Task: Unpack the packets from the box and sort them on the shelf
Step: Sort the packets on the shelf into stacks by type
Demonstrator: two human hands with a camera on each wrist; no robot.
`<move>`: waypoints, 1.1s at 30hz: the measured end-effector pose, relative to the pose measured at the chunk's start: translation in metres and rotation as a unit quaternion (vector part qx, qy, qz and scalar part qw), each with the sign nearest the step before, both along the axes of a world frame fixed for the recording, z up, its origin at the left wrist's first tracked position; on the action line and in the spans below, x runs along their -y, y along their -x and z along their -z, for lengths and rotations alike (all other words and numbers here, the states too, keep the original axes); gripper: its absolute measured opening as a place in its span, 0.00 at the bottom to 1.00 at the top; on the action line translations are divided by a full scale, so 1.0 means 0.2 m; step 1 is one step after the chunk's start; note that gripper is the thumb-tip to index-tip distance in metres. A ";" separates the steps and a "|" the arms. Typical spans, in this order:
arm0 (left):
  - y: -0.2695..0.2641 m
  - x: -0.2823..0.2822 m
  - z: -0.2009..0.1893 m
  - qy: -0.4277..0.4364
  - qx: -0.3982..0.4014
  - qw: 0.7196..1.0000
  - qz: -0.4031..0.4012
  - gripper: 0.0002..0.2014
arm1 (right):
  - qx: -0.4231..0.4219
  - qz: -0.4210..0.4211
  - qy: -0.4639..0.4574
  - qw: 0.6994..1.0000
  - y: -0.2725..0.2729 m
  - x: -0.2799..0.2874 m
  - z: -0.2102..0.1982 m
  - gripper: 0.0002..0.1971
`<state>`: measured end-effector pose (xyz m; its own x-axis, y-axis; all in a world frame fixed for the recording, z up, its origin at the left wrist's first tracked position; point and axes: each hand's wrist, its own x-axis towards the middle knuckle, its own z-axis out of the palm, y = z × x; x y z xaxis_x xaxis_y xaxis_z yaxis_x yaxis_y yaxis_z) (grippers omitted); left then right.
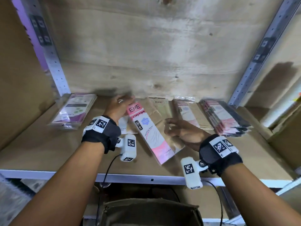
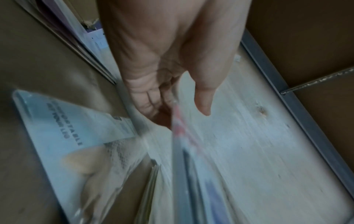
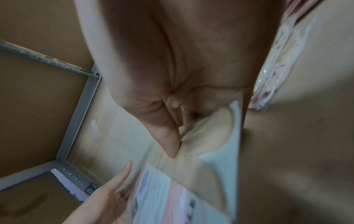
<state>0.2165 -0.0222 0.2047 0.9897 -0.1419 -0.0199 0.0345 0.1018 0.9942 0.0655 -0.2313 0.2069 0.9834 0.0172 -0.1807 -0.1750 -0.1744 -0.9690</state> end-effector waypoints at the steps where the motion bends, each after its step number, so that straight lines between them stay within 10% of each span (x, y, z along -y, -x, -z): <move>1: -0.03 -0.02 0.01 0.004 0.010 1.000 -0.015 0.17 | -0.004 -0.009 0.018 1.000 0.00 0.01 0.00 0.15; 10: -0.06 -0.01 0.06 -0.186 0.136 0.966 0.116 0.12 | -0.038 -0.020 0.103 0.994 0.06 0.12 0.00 0.20; 20: -0.01 -0.01 0.06 -0.296 0.224 0.925 0.078 0.28 | -0.043 -0.022 0.115 0.992 0.08 0.15 -0.02 0.13; 28: 0.01 -0.05 0.05 -0.257 0.163 0.949 0.086 0.28 | -0.042 -0.023 0.135 0.990 0.08 0.13 -0.04 0.15; 33: 0.06 -0.09 0.02 -0.399 0.197 0.894 0.057 0.30 | -0.034 -0.036 0.137 0.989 0.06 0.12 -0.03 0.12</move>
